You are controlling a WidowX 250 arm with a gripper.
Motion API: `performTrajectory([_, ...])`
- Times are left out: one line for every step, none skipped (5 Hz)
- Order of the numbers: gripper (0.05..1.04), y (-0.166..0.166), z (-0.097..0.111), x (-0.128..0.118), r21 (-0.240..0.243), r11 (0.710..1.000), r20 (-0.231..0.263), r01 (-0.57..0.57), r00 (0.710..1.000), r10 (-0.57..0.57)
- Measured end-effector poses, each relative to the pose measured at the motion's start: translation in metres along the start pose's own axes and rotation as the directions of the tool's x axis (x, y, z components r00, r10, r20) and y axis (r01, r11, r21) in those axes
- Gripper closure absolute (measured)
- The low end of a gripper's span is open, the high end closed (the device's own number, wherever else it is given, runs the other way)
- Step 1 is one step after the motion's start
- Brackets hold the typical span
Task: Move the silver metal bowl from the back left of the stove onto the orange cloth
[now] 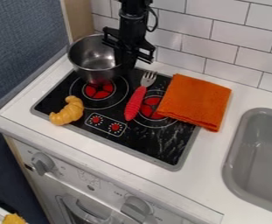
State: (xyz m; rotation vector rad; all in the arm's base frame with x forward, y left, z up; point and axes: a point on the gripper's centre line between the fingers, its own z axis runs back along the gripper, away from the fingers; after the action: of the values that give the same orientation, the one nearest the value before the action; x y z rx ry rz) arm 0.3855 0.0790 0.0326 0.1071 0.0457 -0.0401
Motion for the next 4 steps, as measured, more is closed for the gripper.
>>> performTrajectory([1.0, -0.008, 0.021, -0.007, -0.016, 0.999, 0.029, -0.045, 0.999, 0.045])
performTrajectory([1.001, -0.045, 0.051, -0.007, -0.028, 1.0, 0.054, -0.008, 0.998, 0.01])
performTrajectory([1.001, -0.096, 0.064, -0.004, -0.029, 0.994, 0.072, 0.106, 0.992, -0.104])
performTrajectory([1.001, -0.142, 0.075, -0.003, -0.006, 0.977, 0.096, 0.215, 0.972, -0.213])
